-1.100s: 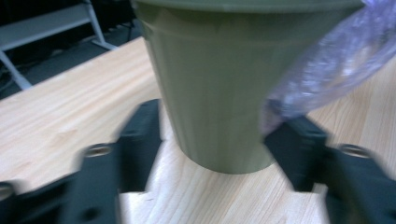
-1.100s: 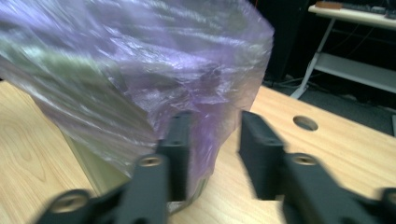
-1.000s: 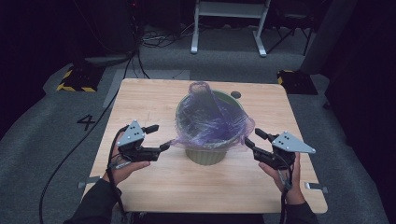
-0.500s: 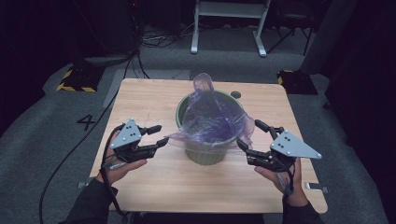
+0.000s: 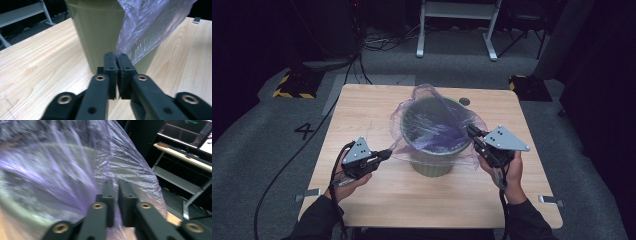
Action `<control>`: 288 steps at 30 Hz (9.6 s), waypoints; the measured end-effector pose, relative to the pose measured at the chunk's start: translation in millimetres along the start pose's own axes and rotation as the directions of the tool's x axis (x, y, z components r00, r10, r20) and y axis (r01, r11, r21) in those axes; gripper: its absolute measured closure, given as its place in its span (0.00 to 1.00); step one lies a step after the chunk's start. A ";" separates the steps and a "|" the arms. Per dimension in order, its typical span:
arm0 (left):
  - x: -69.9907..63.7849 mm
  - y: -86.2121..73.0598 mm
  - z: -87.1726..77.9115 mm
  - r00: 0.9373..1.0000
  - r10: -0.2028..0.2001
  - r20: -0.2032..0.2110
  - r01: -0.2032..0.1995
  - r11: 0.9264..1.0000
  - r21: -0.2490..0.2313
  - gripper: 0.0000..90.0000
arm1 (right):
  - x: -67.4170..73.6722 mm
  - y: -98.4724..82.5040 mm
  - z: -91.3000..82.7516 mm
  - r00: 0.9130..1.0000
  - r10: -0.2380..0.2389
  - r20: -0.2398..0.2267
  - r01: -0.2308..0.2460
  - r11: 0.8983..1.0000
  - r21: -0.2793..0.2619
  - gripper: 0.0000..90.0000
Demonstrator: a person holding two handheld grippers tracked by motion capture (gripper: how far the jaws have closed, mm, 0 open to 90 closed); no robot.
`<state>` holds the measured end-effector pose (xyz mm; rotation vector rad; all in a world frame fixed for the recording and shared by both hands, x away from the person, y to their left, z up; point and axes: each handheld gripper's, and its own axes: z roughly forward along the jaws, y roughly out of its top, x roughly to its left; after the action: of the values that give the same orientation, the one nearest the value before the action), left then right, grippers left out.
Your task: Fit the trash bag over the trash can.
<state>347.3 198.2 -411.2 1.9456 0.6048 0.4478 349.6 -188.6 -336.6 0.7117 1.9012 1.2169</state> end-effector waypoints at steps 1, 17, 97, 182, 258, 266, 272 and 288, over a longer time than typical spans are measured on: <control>1.5 -1.7 -0.2 1.000 -0.004 -0.011 0.004 1.000 0.007 1.00 | -2.7 -1.9 0.0 1.000 0.003 0.008 -0.003 1.000 0.000 1.00; 8.3 -10.1 -17.5 0.997 -0.071 -0.037 0.071 0.997 0.001 0.17 | -29.0 -28.4 2.3 0.994 0.109 0.025 -0.109 0.994 0.007 1.00; 90.8 16.3 124.5 0.974 -0.222 -0.046 0.227 0.954 0.196 1.00 | -89.0 -98.1 96.5 0.910 0.399 -0.109 -0.366 0.899 0.240 1.00; 5.9 -12.5 86.8 0.997 0.038 0.063 -0.051 0.976 0.213 1.00 | -83.9 -42.6 -21.3 0.951 0.047 -0.306 -0.064 0.997 -0.044 0.42; 15.5 -34.2 90.7 0.999 0.044 0.018 -0.048 0.961 0.271 0.93 | -110.8 -120.2 127.0 0.930 0.350 -0.111 -0.296 0.893 0.339 1.00; 25.4 -36.0 70.6 0.997 -0.062 -0.036 0.068 0.972 0.225 0.39 | -116.8 -125.4 110.1 0.931 0.355 -0.085 -0.316 0.900 0.299 0.95; 24.6 -42.7 48.4 0.997 -0.067 -0.034 0.072 0.975 0.210 0.23 | -125.4 -113.8 85.5 0.925 0.358 -0.126 -0.329 0.923 0.200 0.73; 10.8 -71.6 28.7 0.996 -0.080 -0.031 0.085 0.946 0.314 0.17 | -114.8 -66.0 25.2 0.932 0.280 -0.229 -0.267 0.960 0.089 0.25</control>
<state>356.3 210.3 -487.6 2.2102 0.8062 0.3302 431.1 -290.8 -369.8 0.9195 2.0904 1.4836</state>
